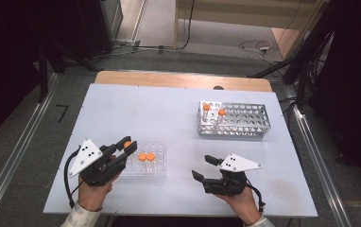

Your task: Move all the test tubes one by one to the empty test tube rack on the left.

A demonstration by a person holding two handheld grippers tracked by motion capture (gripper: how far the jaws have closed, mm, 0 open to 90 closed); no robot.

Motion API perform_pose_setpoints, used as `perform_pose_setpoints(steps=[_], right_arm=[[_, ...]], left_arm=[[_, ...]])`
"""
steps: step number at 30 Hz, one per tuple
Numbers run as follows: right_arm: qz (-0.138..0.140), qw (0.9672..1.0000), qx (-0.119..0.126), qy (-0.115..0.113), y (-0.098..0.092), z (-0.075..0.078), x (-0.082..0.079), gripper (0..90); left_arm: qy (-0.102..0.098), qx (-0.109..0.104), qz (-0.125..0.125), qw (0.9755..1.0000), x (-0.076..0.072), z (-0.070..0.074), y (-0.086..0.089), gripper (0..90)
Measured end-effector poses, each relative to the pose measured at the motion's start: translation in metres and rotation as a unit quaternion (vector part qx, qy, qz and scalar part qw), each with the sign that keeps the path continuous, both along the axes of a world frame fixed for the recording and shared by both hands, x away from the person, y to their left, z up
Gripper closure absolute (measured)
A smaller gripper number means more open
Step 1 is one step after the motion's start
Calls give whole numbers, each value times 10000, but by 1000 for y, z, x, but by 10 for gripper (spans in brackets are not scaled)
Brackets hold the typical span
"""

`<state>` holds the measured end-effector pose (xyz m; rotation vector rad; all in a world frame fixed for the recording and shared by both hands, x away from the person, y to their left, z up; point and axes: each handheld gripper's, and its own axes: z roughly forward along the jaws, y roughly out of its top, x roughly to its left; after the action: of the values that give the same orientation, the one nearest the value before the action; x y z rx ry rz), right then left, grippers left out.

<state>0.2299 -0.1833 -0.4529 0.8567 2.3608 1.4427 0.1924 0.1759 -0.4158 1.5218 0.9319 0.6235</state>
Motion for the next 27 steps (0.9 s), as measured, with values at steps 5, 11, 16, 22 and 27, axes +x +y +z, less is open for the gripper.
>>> perform_pose_setpoints(steps=[5,11,16,22,27], right_arm=[[-10,10000,2,8,0,0,0,287],[-1,10000,-2,-3,0,0,0,287],[-8,10000,-4,9,-1,0,0,287],[0,10000,-7,1,0,0,0,287],[-3,10000,-2,3,0,0,0,287]], left_arm=[[59,28,-16,10000,2,-4,-1,699],[169,54,-29,9998,5,-9,-3,698],[235,55,-82,9997,6,-11,-4,691],[304,8,-115,9995,7,-12,-3,676],[315,1,-121,9994,7,-12,-3,672]])
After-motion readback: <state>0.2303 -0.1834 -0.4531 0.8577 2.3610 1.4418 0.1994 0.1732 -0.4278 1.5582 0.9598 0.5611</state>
